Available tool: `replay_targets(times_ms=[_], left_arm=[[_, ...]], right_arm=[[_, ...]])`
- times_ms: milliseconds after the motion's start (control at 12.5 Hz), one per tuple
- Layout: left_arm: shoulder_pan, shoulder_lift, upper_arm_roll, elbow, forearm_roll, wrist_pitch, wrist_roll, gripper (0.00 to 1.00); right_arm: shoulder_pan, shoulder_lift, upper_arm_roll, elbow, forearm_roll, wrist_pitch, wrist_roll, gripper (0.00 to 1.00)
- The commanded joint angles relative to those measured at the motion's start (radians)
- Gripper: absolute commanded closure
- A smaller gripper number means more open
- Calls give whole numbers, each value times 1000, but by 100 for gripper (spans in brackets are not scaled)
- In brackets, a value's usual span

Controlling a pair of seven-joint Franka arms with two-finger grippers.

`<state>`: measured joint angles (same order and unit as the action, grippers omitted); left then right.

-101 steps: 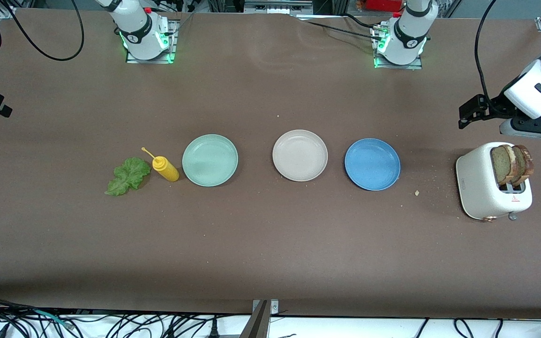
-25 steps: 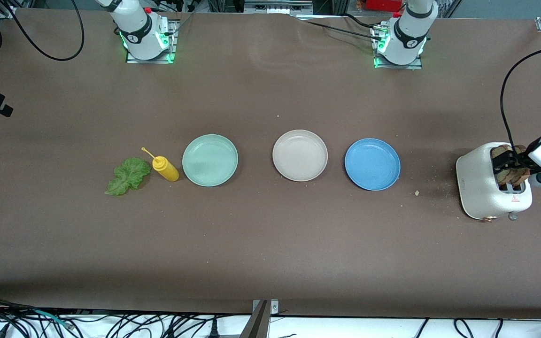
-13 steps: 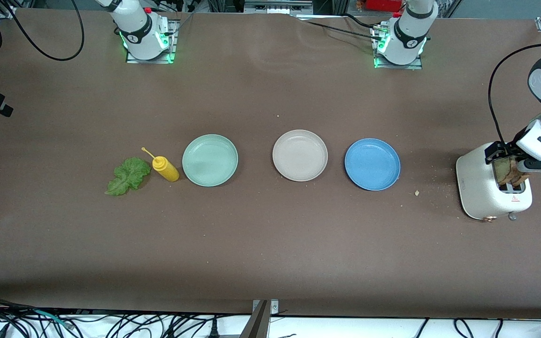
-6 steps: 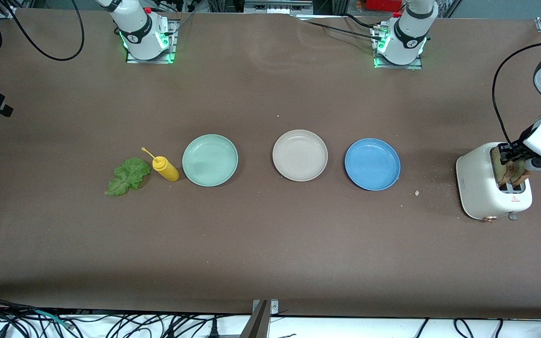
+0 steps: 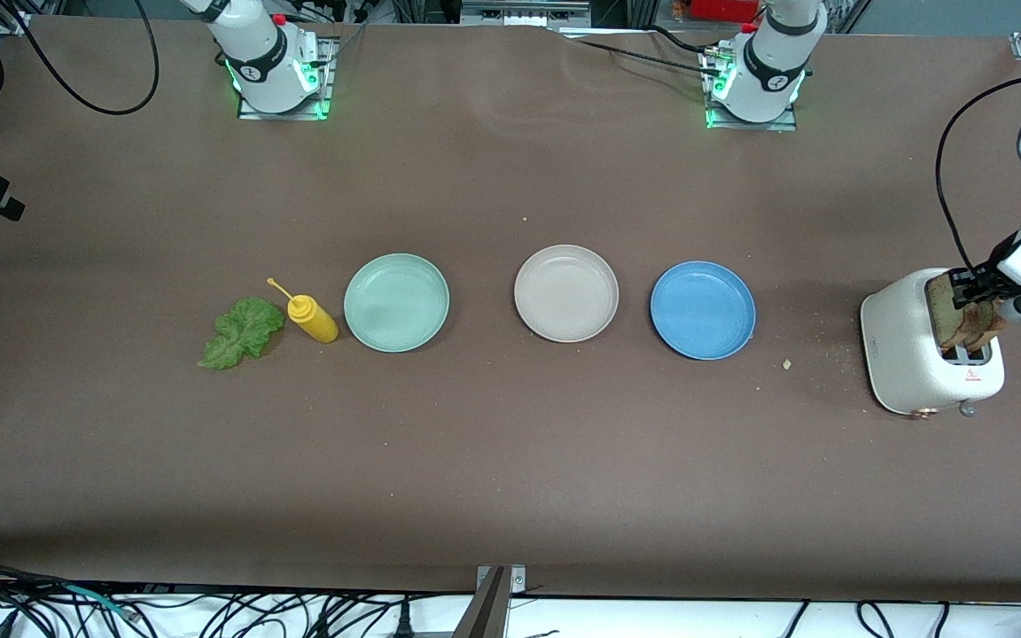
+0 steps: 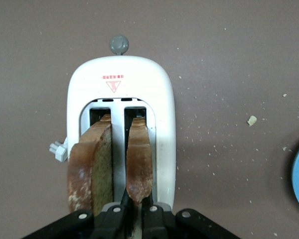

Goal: Make sandwich in beige plate with both arms
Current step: 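Lift the toast slice up out of the toaster with the left gripper, then carry the toast to the beige plate and lower it onto the plate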

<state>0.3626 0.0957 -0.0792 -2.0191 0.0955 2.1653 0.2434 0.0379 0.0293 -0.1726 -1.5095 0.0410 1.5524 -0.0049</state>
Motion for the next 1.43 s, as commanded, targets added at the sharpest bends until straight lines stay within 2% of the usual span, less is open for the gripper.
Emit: replay_targets(times_ms=[0,399,797,1116,1355], left_arm=[[-4,-14,-11,118,10,-163,8,100],[-17,-8,-54,318,13,-422,-10,100],[-149,-7,-74,439,-34,-594,-85,100],[-185,45,-170,439,-219,-595,-214,100],[-220,171,-201,441,-469,-582,-308,100]], right_arm=[[-9,1,-1,19,17,-18,-13,0],[-9,-2,-14,19,17,-20,-13,0],[-9,-3,-16,19,19,-18,-10,0],[-9,-6,-18,19,17,-21,-10,0],[-9,-8,-33,19,17,-31,-12,0]])
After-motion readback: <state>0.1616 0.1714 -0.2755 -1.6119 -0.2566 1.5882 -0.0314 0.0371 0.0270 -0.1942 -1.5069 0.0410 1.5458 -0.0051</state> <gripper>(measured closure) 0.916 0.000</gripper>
